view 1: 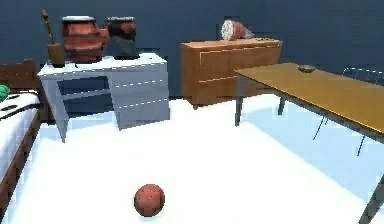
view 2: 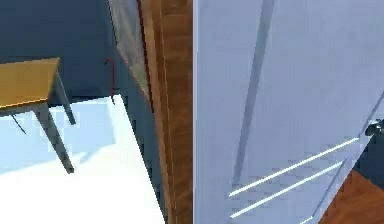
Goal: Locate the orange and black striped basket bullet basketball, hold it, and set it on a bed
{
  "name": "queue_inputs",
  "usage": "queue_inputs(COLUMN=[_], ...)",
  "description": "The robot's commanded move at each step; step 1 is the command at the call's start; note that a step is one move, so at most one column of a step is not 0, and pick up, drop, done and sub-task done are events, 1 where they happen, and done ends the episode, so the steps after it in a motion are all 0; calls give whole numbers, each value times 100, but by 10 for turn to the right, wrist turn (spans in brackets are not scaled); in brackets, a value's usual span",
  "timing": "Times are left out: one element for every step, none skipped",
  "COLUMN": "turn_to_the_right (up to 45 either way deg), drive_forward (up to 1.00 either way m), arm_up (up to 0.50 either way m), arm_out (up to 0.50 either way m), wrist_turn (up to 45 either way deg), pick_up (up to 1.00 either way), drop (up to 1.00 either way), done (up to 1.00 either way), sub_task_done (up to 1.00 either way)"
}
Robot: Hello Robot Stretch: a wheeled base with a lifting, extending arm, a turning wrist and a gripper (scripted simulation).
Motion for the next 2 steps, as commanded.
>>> queue_inputs(turn_to_the_right=[-450,-150], drive_forward=[0,0], arm_up=[0,0], arm_out=[0,0], wrist_turn=[0,0], pick_up=[0,0], drop=[0,0], done=[0,0], sub_task_done=[0,0])
